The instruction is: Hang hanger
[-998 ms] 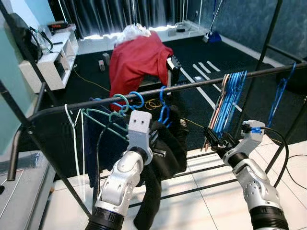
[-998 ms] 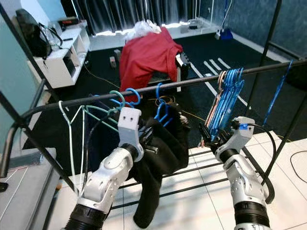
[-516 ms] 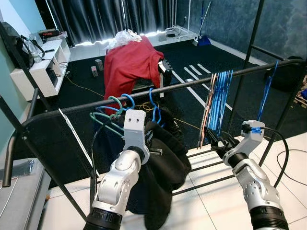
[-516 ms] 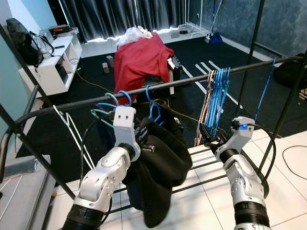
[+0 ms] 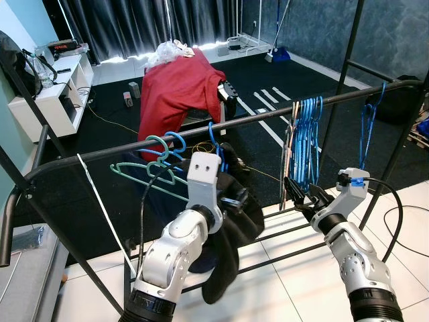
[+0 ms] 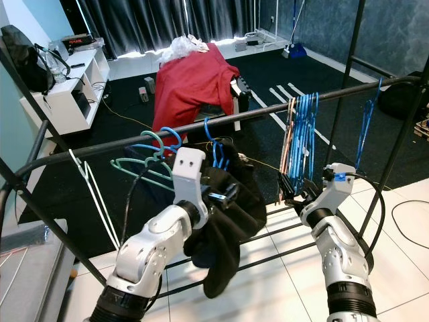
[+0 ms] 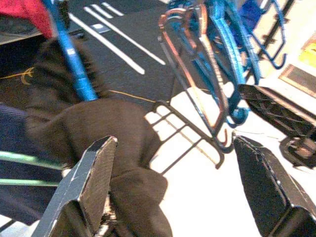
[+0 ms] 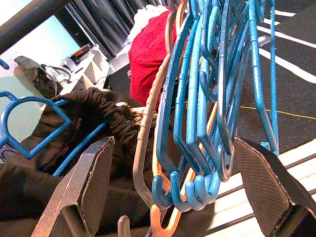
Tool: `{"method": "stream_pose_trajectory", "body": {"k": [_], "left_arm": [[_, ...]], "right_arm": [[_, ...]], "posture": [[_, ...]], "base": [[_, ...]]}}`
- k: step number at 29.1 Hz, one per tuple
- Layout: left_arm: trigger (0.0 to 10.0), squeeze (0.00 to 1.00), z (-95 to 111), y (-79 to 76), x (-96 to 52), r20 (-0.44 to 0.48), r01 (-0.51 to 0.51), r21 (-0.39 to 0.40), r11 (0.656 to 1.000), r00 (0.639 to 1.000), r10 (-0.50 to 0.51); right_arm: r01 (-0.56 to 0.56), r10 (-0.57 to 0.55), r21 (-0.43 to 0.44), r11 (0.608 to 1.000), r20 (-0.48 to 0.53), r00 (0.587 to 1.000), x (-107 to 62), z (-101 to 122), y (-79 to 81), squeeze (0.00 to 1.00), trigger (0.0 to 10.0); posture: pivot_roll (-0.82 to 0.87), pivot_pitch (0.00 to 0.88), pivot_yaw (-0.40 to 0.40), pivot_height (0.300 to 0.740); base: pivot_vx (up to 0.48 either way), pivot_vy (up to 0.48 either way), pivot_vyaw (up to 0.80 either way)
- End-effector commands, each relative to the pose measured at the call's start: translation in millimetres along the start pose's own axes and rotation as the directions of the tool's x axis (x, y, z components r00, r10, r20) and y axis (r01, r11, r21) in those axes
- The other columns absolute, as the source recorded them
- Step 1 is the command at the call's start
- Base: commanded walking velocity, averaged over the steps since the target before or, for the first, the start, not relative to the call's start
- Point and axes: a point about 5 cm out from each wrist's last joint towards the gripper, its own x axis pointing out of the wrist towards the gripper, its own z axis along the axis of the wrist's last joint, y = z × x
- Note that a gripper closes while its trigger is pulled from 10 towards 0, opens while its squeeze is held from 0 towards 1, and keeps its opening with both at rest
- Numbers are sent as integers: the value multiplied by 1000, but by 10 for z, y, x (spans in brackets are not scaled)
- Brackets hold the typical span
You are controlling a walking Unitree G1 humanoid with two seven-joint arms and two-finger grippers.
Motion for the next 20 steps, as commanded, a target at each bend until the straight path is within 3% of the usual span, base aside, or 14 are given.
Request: {"method": "stream_pose_trajectory", "body": {"k": [1,2,4,5,6,8,9,11,12,15,16,17,18,20], "left_arm": [[10000,1000,-133,-46,-73,-29,23,-21,1000,999,-23],[10000,1000,-133,-46,-73,-29,23,-21,1000,999,-23],[10000,1000,-68,144,-271,-37,178,86,980,984,-175],[10000,1000,-68,144,-271,-37,178,86,980,984,-175],[10000,1000,-28,211,-394,-53,263,96,960,965,-259],[10000,1000,-28,211,-394,-53,263,96,960,965,-259],[10000,1000,5,251,-530,-68,352,96,931,936,-347],[10000,1000,5,251,-530,-68,352,96,931,936,-347],[10000,0,81,286,-652,-23,415,53,908,910,-414],[10000,0,173,414,-678,67,362,20,932,930,-363],[10000,0,222,612,-658,144,226,-13,974,964,-222],[10000,0,222,612,-658,144,226,-13,974,964,-222],[10000,0,208,802,-646,187,76,-32,997,980,-69],[10000,0,208,802,-646,187,76,-32,997,980,-69]], "right_arm": [[-9,10,8,1000,-20,1000,15,-50,31,0,10000],[-9,10,8,1000,-20,1000,15,-50,31,0,10000],[-10,10,12,1000,-21,1000,12,-46,30,0,10000],[-10,10,12,1000,-21,1000,12,-46,30,0,10000],[-11,11,14,1000,-22,1000,11,-44,30,0,10000],[-11,11,14,1000,-22,1000,11,-44,30,0,10000],[-11,12,15,1000,-23,1000,12,-41,27,0,10000],[-11,12,15,1000,-23,1000,12,-41,27,0,10000],[-12,13,15,1000,-25,1000,13,-38,24,0,10000],[-13,14,15,1000,-26,1000,15,-35,20,0,10000],[-14,14,14,1000,-28,1000,15,-33,18,0,10000],[-14,14,14,1000,-28,1000,15,-33,18,0,10000],[-15,15,12,1000,-29,999,15,-32,17,0,10000],[-15,15,12,1000,-29,999,15,-32,17,0,10000]], "posture": [[-145,0,75,740],[-145,0,75,740],[-144,0,70,740],[-144,0,70,740],[-142,0,68,740],[-142,0,68,740],[-141,0,66,740],[-141,0,66,740],[-139,0,64,740],[-141,0,61,740],[-139,0,59,740],[-139,0,59,740],[-139,0,59,740],[-139,0,59,740]], "base": [[0,0,0],[0,0,0],[0,0,0],[0,0,0],[0,0,0],[0,0,0],[0,0,0],[0,0,0],[0,0,0],[0,0,0],[0,0,0],[0,0,0],[0,0,0],[0,0,0]]}}
